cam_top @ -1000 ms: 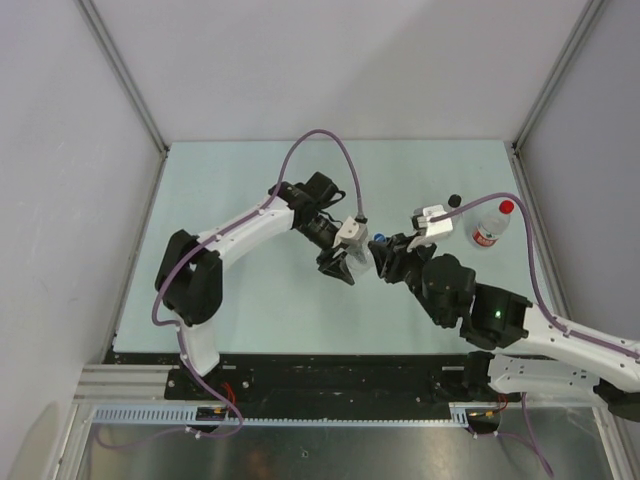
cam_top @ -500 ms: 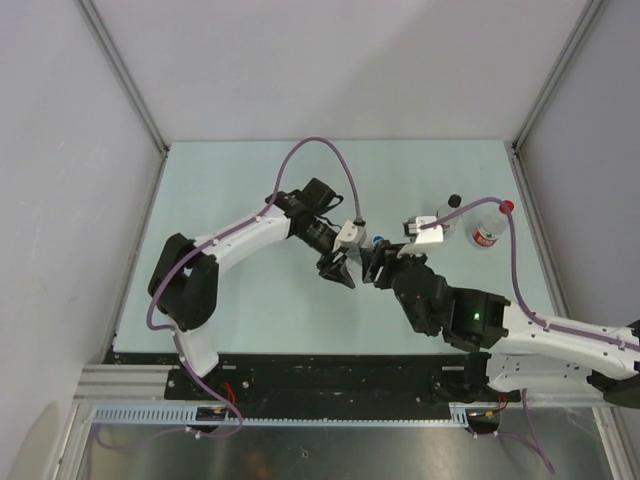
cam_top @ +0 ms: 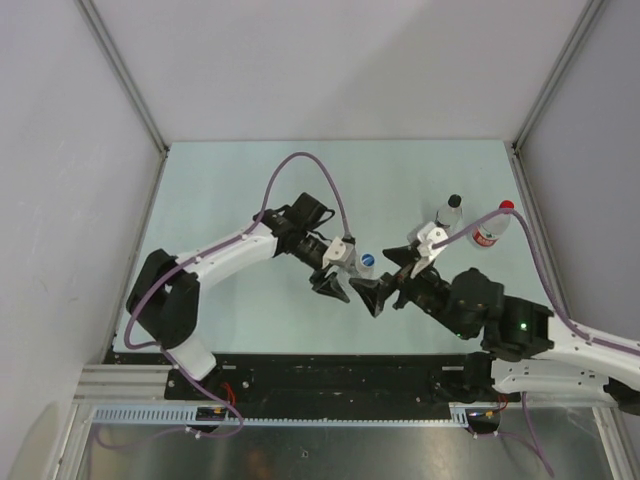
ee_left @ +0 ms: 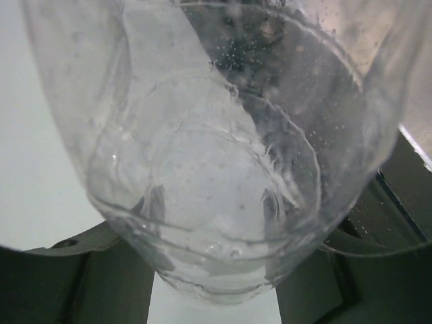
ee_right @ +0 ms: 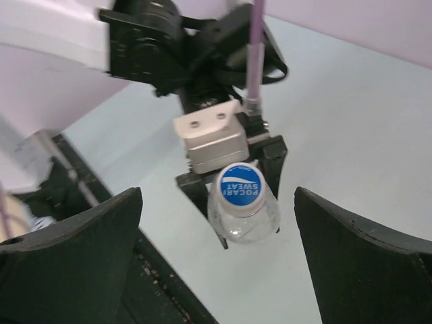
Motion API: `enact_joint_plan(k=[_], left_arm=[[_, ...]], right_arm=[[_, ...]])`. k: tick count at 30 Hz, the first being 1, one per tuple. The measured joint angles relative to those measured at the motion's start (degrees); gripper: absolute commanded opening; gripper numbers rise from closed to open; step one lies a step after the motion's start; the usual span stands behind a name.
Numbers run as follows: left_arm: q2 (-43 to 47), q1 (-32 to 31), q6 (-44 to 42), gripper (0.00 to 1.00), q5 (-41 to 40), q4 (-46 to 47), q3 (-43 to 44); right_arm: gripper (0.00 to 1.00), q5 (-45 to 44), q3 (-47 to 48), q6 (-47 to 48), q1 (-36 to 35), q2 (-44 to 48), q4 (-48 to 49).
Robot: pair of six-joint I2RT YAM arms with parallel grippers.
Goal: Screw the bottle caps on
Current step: Screw the bottle cap onto the plastic bottle.
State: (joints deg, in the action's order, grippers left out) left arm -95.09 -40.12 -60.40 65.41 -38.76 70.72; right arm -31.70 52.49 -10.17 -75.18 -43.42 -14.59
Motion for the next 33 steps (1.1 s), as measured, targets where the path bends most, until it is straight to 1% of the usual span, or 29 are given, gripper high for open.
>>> enact_joint_plan(k=[2, 5, 10, 12, 15, 18, 20, 23, 25, 29, 33], left_arm=[[1.4, 0.0, 1.3, 0.49, 0.1, 2.2, -2.7], [4.9, -0.2, 7.4, 0.48, -1.2, 9.8, -8.7], [12.1, -1.0, 24.2, 0.47, -9.5, 30.8, -22.9], [13.7, -1.3, 29.7, 0.47, -13.0, 37.7, -26.9], [14.9, -1.6, 37.6, 0.47, -18.1, 45.7, -29.4], [15.2, -2.1, 46.0, 0.45, -23.5, 53.5, -29.8], [15.2, -2.3, 49.8, 0.44, -25.9, 57.7, -29.8], [15.2, -3.5, 53.1, 0.43, -28.9, 61.8, -29.8], [15.2, -4.7, 54.3, 0.44, -29.3, 63.8, -29.8], [15.5, -6.0, 54.4, 0.44, -29.1, 67.0, -31.5], [16.4, -6.7, 54.3, 0.44, -28.7, 67.5, -34.0]], right_arm=[[0.99, 5.1, 0.0, 1.3, -0.1, 2.7, -0.1], [1.0, 8.7, 0.0, 1.5, -0.1, 5.6, -1.1], [0.98, 9.7, 0.0, 2.0, -0.1, 9.7, -2.7], [0.97, 9.7, 0.0, 3.3, -0.1, 10.4, -2.8], [0.95, 10.3, 0.0, 6.1, -0.1, 9.9, -3.0], [0.95, 11.3, 0.0, 10.4, -0.1, 8.0, -3.5], [0.95, 11.2, 0.0, 13.2, -0.1, 6.4, -3.7], [0.93, 10.5, -0.1, 16.2, -0.1, 4.8, -3.7], [0.91, 9.7, -0.3, 16.7, -0.1, 4.5, -4.0], [0.89, 7.6, -0.4, 15.8, -0.1, 6.3, -4.2], [0.84, 6.5, -0.4, 13.3, -0.1, 8.5, -4.0]])
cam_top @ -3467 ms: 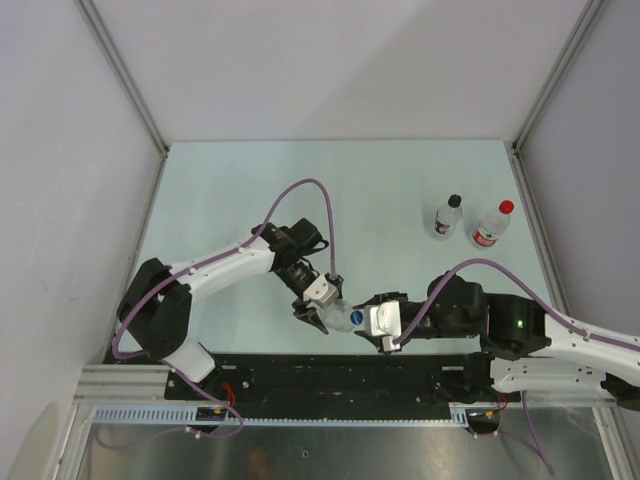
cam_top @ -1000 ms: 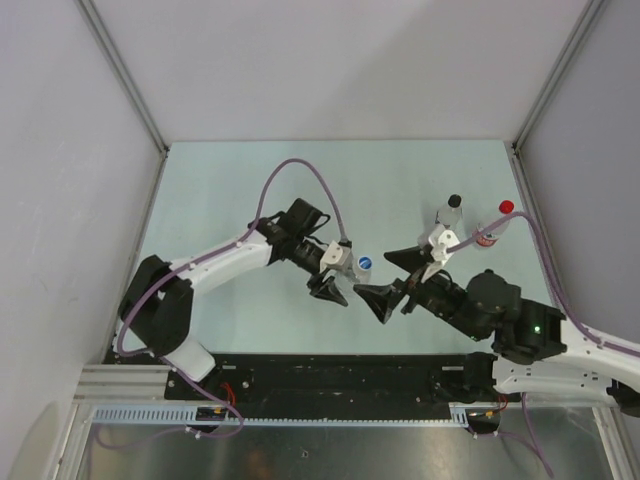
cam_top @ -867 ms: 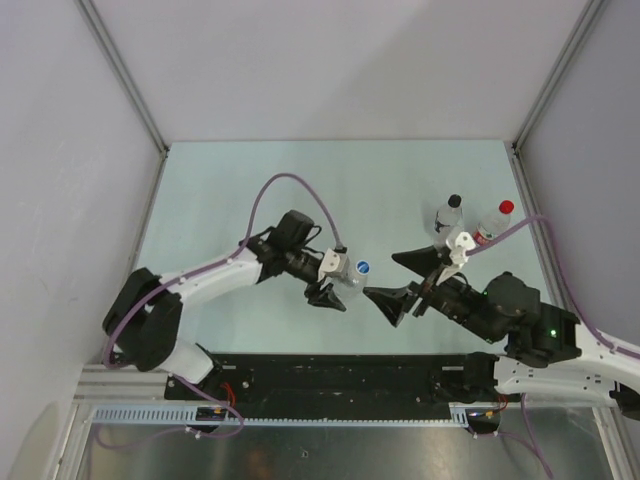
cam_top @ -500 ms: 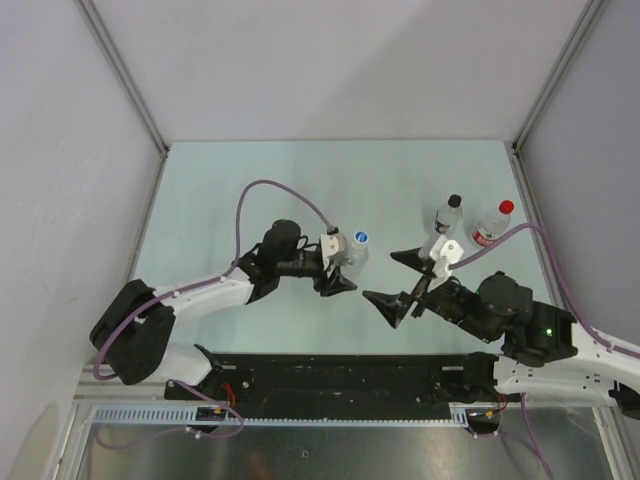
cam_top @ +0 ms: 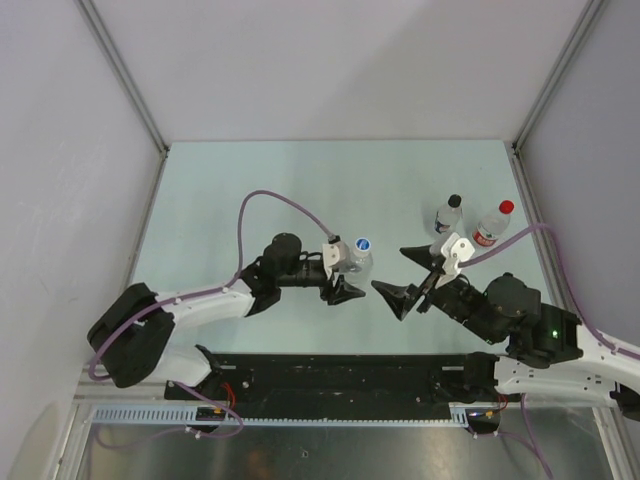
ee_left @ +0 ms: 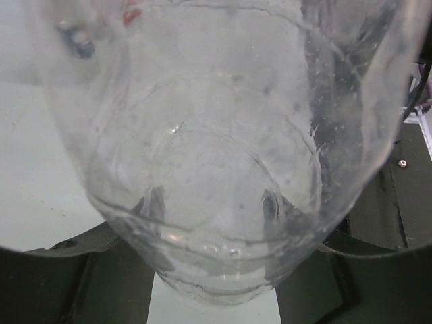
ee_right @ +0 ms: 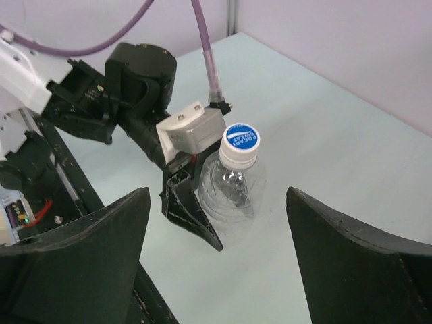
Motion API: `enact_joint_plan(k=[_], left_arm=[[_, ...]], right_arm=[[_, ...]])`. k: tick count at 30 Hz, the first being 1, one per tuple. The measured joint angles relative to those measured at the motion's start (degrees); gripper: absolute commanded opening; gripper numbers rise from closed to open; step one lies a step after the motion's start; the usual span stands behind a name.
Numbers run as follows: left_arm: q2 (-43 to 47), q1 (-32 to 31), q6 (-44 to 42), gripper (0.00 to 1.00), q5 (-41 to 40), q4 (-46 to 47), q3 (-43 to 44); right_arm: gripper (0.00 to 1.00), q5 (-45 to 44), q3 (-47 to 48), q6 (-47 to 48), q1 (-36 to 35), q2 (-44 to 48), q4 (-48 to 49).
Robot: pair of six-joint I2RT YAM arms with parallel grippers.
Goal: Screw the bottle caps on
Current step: Screw the bottle cap onto the plastic bottle.
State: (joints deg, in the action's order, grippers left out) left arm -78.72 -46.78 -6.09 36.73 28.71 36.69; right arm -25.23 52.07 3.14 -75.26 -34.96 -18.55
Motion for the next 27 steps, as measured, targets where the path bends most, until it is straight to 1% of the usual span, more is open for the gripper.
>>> enact_joint_plan(k=[5, 8, 13, 21, 23, 25, 27], left_arm=[[1.3, -0.3, -0.4, 0.44, 1.4, 0.4, -1.5], [2.9, -0.4, -1.0, 0.44, 2.3, 0.7, -2.5], [4.3, -0.9, -2.1, 0.43, 3.9, 0.8, -3.4], [4.3, -1.5, -2.7, 0.43, 4.6, 0.8, -3.4], [4.3, -1.6, -3.0, 0.43, 4.9, 0.8, -3.4], [4.3, -1.7, -3.0, 0.43, 5.2, 0.8, -3.4], [4.3, -1.7, -3.0, 0.43, 5.4, 0.8, -3.4]], right_arm=[[0.74, 0.0, 0.0, -2.6, 0.0, -1.0, 1.2], [0.73, 0.0, 0.0, -4.4, 0.3, -2.7, 1.9], [0.75, 0.5, 0.0, -5.3, 1.5, -5.1, 3.3], [0.69, 1.3, 0.0, -5.1, 2.6, -8.4, 6.4], [0.64, 1.6, 0.0, -5.1, 3.2, -8.8, 7.3], [0.58, 2.1, 0.0, -5.0, 3.8, -9.2, 8.0], [0.55, 2.6, 0.0, -5.1, 4.3, -9.7, 8.4]])
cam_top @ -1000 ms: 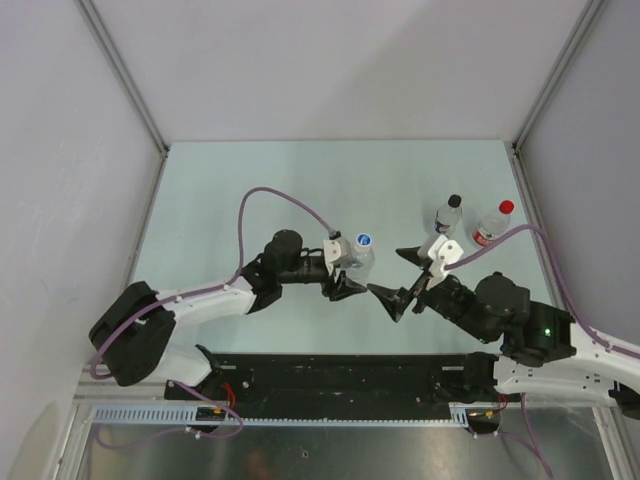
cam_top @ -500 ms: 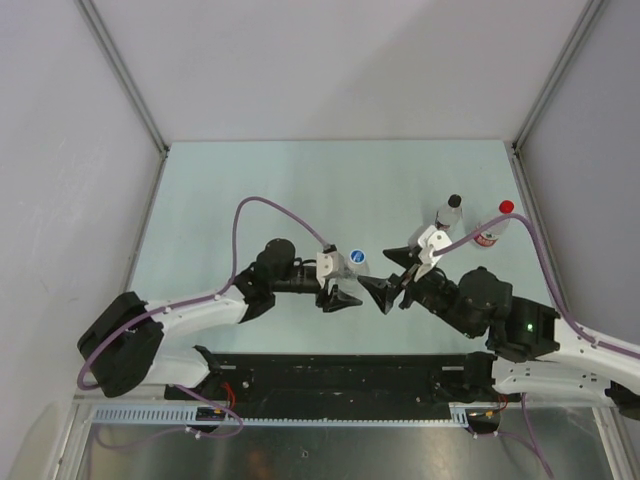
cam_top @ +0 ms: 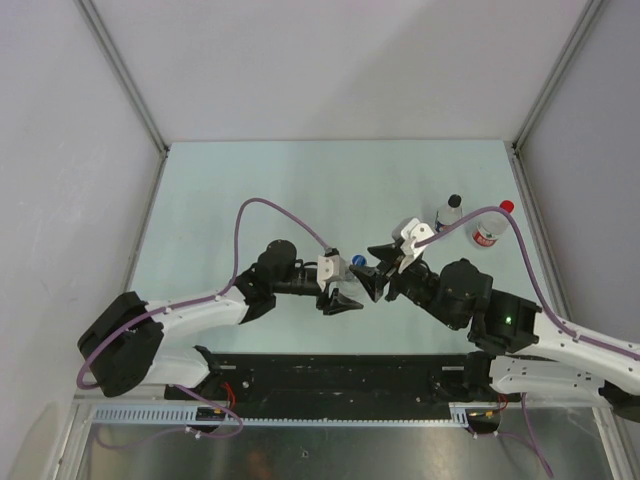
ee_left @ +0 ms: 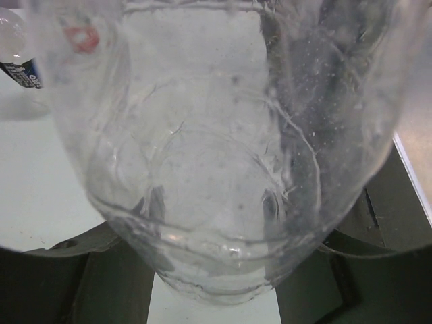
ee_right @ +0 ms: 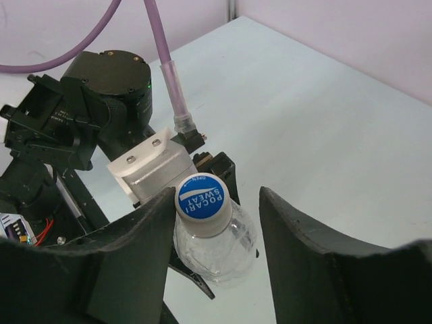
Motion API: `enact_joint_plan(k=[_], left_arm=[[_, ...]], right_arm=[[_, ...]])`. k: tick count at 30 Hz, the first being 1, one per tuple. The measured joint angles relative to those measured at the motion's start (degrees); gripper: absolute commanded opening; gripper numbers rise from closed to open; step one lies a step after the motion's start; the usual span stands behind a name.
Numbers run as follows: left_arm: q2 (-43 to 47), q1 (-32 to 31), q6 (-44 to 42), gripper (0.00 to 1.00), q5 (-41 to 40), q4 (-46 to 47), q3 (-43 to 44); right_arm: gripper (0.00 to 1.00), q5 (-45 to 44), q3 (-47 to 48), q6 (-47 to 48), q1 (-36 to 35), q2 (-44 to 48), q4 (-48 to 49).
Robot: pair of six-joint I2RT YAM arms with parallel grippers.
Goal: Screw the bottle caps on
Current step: Screw the bottle cap onto the plastic bottle.
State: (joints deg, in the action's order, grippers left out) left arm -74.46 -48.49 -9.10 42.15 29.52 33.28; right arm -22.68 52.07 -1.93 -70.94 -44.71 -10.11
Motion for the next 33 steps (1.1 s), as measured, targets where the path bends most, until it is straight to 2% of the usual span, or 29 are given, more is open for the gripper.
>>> enact_joint_plan(k=[4, 9, 15, 18, 22, 28, 33], left_arm=[[0.0, 0.0, 0.0, 0.43, 0.0, 0.0, 0.0], [-0.1, 0.0, 0.0, 0.43, -0.3, 0.0, 0.0], [-0.7, 0.0, -0.2, 0.43, -2.8, -0.1, 0.0], [-2.4, 0.0, -0.4, 0.44, -7.5, -0.5, 1.0], [-6.5, -0.1, -0.1, 0.44, -17.0, -2.0, 4.9], [-8.5, -1.1, 1.2, 0.45, -29.2, -3.3, 6.6], [-8.5, -3.7, 2.3, 0.46, -37.6, -2.6, 6.6]], right_arm=[[0.49, 1.6, 0.0, -0.1, 1.0, -1.0, 0.4], [0.29, 3.7, 0.0, -0.9, 1.8, -1.1, 0.5], [0.16, 2.3, 0.0, -2.5, 2.4, -2.0, 0.5], [0.09, -3.4, 0.0, -5.4, 2.4, -4.5, 0.9], [0.02, -17.1, 0.1, -10.4, 2.4, -9.7, 4.2], [0.0, -34.7, 0.5, -22.7, 2.3, -16.4, 8.4], [0.15, -41.4, 0.4, -29.5, 1.8, -17.4, 8.5]])
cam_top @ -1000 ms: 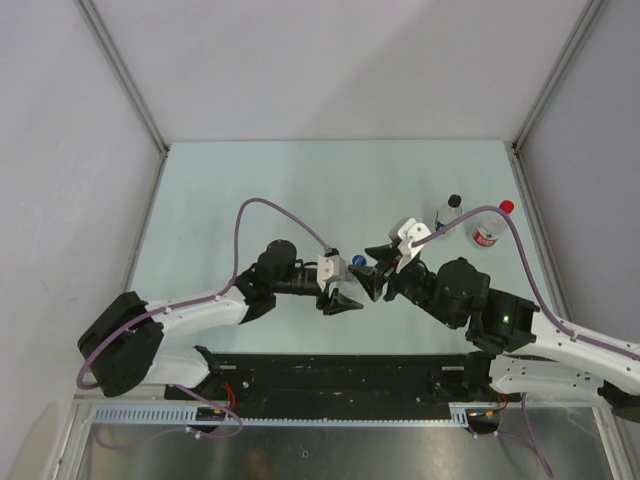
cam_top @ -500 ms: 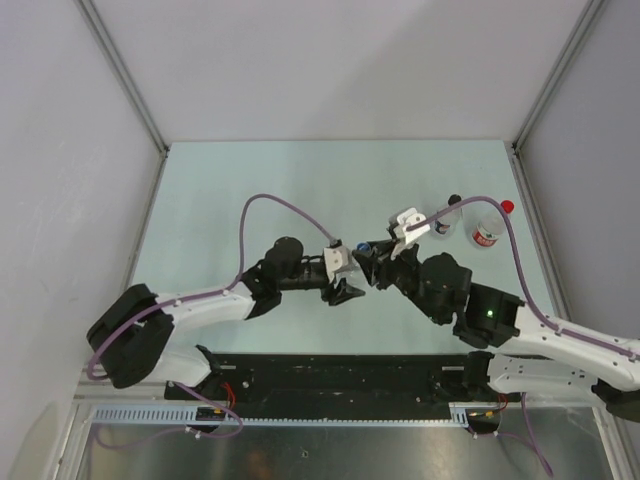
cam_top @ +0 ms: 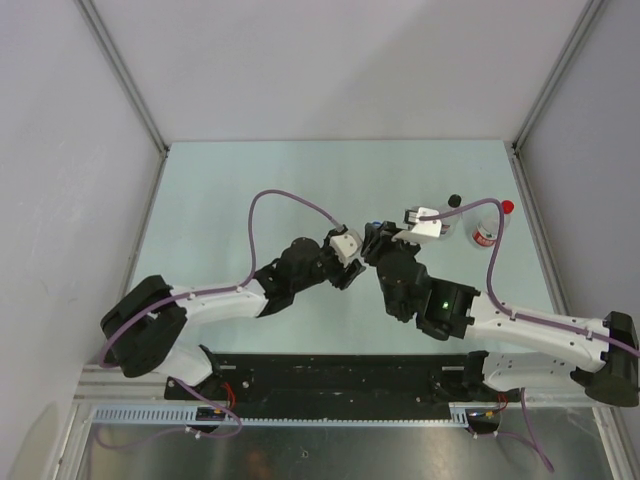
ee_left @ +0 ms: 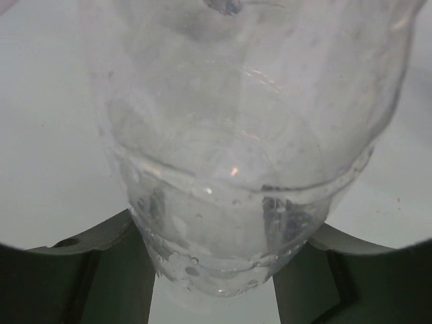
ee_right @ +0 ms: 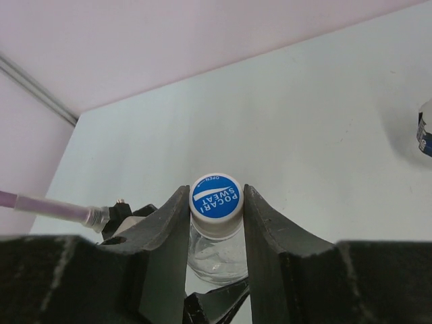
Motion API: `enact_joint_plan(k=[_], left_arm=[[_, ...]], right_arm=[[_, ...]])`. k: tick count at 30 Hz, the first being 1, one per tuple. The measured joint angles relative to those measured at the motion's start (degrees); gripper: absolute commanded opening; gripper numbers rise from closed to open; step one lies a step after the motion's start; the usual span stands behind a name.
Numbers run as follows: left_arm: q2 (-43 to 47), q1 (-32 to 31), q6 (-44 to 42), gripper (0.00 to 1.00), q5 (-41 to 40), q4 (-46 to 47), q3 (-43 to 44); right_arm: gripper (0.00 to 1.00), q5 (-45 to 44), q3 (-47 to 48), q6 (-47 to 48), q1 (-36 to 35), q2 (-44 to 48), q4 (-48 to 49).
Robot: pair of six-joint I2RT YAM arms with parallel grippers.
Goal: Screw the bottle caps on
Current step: Screw the bottle cap onto the plastic bottle.
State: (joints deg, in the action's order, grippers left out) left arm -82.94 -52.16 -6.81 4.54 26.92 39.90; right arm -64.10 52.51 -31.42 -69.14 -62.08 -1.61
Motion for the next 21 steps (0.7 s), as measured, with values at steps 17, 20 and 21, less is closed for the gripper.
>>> enact_joint_plan(k=[17, 20, 21], left_arm=[[0.5, -0.6, 0.3, 0.43, 4.9, 6.1, -0.8], [0.5, -0.6, 0.3, 0.43, 6.3, 6.1, -1.2], [0.5, -0.6, 0.3, 0.43, 6.4, 6.1, -1.2]], right_arm=[[0.99, 11.5, -0.1, 14.1, -1.7, 8.3, 4.9], [0.98, 12.1, -0.1, 15.3, -1.7, 10.6, 4.9], [0.98, 12.0, -0.1, 15.4, -1.7, 11.1, 4.9]])
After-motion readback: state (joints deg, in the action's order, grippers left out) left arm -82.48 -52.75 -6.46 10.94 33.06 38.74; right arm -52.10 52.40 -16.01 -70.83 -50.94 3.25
